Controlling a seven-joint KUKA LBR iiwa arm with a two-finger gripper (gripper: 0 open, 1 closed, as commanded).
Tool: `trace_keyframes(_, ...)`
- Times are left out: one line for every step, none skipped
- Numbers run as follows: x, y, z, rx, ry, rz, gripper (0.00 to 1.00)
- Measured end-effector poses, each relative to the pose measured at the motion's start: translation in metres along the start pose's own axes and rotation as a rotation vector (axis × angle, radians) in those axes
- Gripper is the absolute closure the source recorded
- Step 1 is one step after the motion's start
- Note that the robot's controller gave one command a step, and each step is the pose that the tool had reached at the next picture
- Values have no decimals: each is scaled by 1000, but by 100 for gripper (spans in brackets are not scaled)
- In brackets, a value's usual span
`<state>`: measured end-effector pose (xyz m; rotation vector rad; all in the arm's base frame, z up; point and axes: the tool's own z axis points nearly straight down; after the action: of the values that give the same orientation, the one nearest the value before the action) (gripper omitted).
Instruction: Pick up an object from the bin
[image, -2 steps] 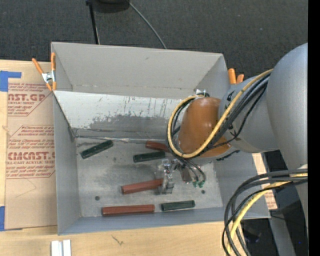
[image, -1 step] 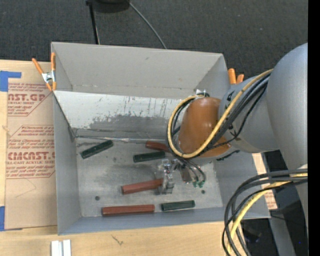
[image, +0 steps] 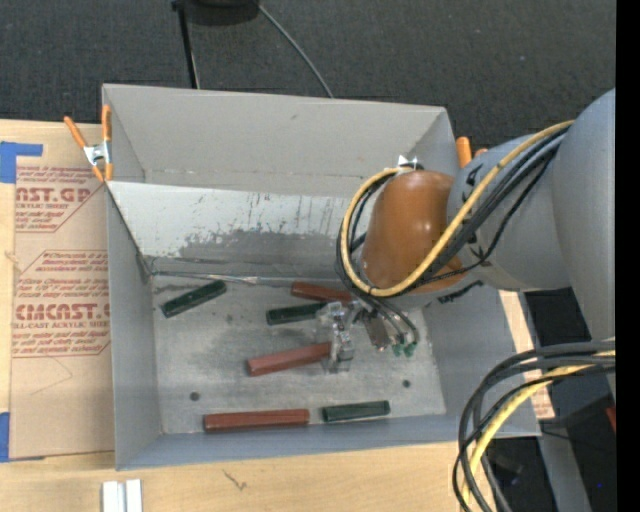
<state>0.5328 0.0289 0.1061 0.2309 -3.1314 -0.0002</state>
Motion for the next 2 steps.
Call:
trace_keyframes(4, -1, -16, 0, 1, -10, 0)
trace_keyframes(30, -3, -77, -1, 4, -32, 0)
